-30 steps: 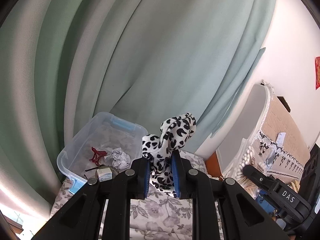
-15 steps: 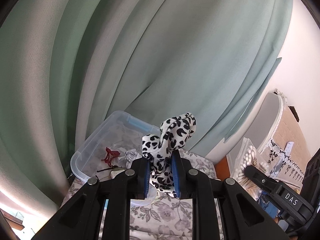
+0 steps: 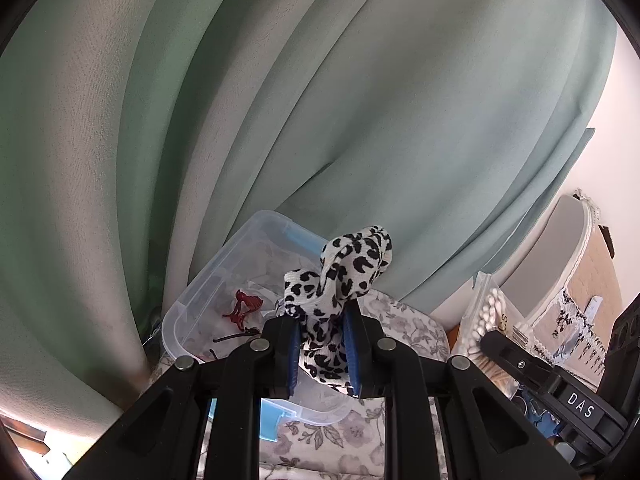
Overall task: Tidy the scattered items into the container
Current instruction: 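Lift and carry the scrunchie and cotton swab bag over the container, then open both grippers to drop the scrunchie and swab bag into the container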
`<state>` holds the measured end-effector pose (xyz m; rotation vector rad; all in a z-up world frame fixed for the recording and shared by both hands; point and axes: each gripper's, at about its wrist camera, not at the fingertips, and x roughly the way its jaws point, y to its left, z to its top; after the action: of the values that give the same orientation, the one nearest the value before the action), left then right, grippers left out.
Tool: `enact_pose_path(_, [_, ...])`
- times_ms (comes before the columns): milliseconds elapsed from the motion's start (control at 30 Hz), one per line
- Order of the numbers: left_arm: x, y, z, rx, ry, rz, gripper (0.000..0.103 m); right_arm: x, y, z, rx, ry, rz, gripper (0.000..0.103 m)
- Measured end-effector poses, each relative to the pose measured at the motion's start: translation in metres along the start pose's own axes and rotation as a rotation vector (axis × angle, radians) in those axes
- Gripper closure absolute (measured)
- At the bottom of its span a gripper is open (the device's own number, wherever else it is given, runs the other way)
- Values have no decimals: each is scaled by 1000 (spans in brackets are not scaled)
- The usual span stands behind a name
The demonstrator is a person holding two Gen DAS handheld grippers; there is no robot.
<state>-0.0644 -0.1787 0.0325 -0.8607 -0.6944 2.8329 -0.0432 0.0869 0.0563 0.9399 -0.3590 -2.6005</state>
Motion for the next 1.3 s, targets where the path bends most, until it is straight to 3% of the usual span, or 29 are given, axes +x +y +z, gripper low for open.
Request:
enact_pose_path(667, [32, 46, 0, -70, 60, 51, 83, 81, 35, -12, -86, 139, 22, 51])
enact_pose_path(1300, [58, 52, -8, -73, 115, 80, 83, 137, 39, -20, -94, 222, 4, 49])
